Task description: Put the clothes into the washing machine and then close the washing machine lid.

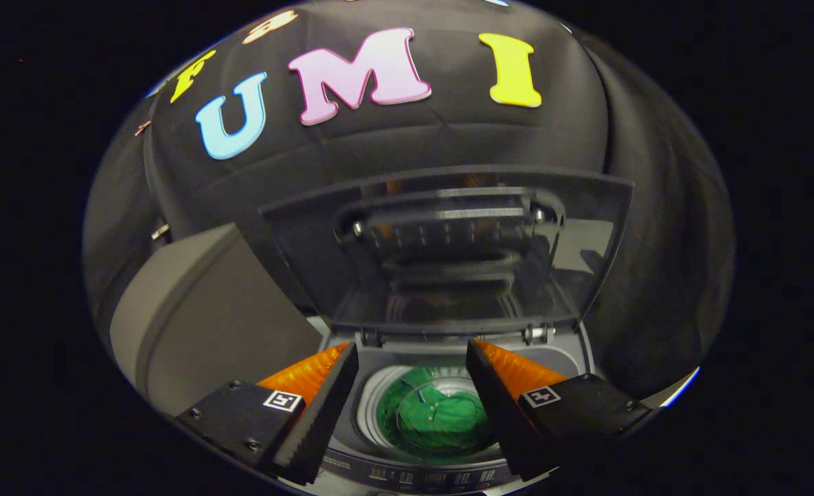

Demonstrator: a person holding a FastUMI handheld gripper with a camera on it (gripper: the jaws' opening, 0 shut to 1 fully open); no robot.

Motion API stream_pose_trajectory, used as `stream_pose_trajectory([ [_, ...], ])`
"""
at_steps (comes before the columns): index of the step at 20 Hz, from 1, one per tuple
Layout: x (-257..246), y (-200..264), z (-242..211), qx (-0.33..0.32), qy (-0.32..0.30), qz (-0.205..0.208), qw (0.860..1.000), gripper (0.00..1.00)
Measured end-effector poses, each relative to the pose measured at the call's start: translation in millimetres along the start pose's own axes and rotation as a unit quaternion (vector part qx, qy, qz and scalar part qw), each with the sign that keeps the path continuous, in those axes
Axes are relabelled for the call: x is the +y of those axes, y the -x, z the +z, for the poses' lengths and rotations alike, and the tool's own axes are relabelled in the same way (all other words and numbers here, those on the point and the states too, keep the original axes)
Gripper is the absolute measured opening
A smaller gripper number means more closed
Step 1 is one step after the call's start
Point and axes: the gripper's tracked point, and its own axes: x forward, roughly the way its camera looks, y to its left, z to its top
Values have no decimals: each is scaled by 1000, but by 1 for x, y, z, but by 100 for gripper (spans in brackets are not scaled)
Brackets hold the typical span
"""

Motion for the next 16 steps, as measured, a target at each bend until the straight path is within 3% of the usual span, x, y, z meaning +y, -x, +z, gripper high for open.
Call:
stream_pose_trajectory([
  [4,8,7,96,-99,-1,7,995,99],
  [7,-7,-9,156,-145,1,-12,989,99],
  [11,-41,-77,127,-53,11,-60,997,99],
  [16,-41,-75,125,-48,33,-83,995,100],
])
